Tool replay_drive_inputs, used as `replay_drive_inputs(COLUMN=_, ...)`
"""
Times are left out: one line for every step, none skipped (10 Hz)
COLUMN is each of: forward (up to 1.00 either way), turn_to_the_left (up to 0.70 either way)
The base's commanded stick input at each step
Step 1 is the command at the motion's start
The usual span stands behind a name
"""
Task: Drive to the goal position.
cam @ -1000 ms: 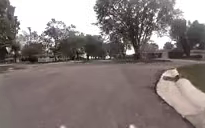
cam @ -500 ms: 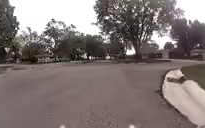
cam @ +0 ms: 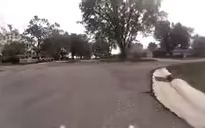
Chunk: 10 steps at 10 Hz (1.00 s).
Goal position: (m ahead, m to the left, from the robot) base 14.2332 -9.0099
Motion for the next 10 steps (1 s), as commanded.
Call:
replay_drive_inputs(forward=0.50, turn_to_the_left=0.00)
replay_drive_inputs(forward=0.50, turn_to_the_left=0.00)
replay_drive_inputs(forward=0.50, turn_to_the_left=0.00)
replay_drive_inputs(forward=0.50, turn_to_the_left=0.00)
replay_drive_inputs(forward=0.50, turn_to_the_left=0.00)
replay_drive_inputs(forward=0.50, turn_to_the_left=0.00)
replay_drive_inputs(forward=0.50, turn_to_the_left=0.00)
replay_drive_inputs(forward=0.50, turn_to_the_left=0.00)
replay_drive_inputs(forward=0.50, turn_to_the_left=0.00)
replay_drive_inputs(forward=0.50, turn_to_the_left=0.00)
